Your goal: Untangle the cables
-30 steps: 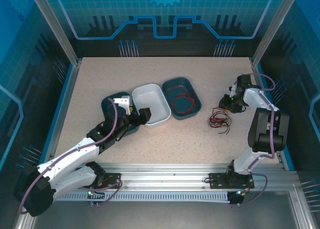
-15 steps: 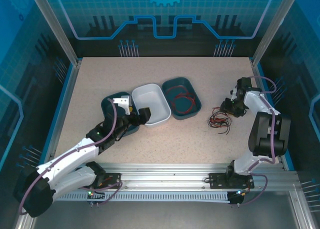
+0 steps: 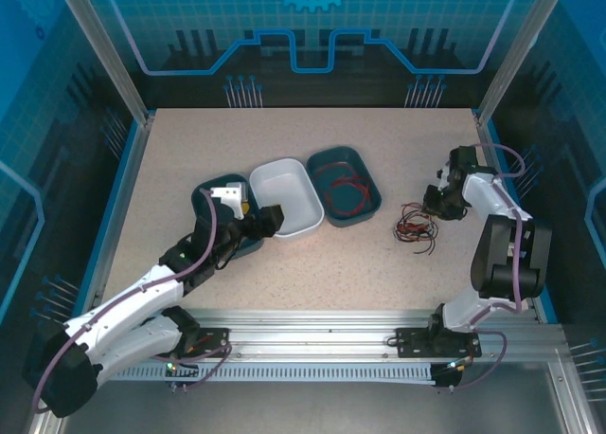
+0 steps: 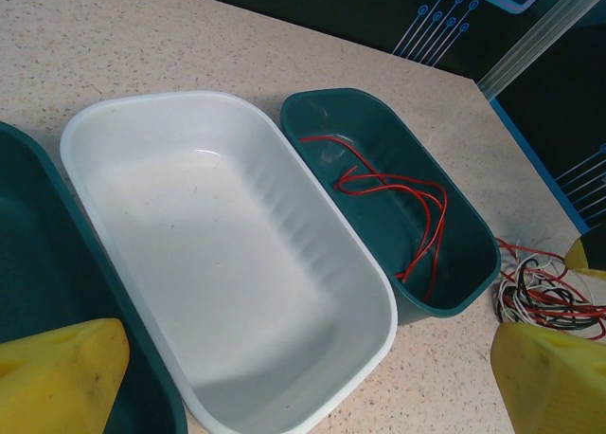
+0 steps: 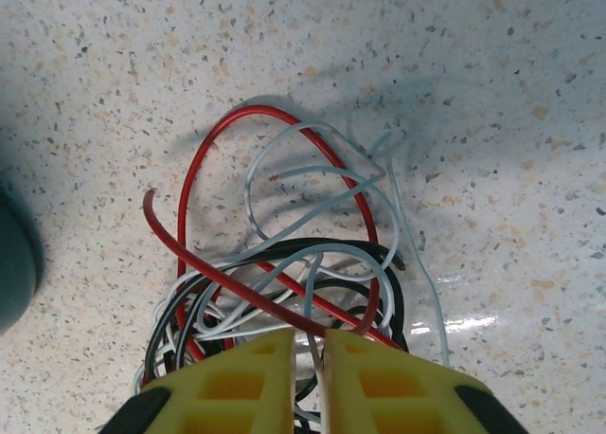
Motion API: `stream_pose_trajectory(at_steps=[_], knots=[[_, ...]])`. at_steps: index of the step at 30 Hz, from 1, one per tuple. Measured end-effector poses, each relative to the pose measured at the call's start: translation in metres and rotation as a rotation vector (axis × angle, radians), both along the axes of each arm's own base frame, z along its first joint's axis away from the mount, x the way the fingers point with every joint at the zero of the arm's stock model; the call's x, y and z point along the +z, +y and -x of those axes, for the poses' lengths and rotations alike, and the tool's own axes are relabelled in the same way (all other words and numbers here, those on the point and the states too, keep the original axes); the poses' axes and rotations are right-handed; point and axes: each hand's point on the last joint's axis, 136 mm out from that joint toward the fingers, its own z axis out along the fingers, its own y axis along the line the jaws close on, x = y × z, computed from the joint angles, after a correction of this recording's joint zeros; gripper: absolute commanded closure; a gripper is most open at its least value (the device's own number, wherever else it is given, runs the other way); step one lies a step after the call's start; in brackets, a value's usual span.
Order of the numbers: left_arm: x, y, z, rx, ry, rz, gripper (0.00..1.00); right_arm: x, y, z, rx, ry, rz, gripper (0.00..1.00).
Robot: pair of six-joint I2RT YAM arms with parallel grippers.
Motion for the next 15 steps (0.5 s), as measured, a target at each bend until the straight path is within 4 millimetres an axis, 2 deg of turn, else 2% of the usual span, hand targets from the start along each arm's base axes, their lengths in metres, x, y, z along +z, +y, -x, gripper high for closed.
stream_pose_trajectory(at_steps=[3, 8, 15], knots=[[-0.002, 0.0, 0.001, 0.0, 0.004, -0.003, 0.01, 0.006, -0.001, -0.002, -0.005, -0.023, 0.005, 0.96], [-0.002, 0.0, 0.0, 0.0, 0.004, -0.003, 0.01, 0.013, -0.001, -0.003, -0.011, -0.043, 0.007, 0.81], [-0.003, 0.0, 0.0, 0.0, 0.006, -0.003, 0.01, 0.012, -0.003, -0.002, -0.005, -0.039, 0.025, 0.71]])
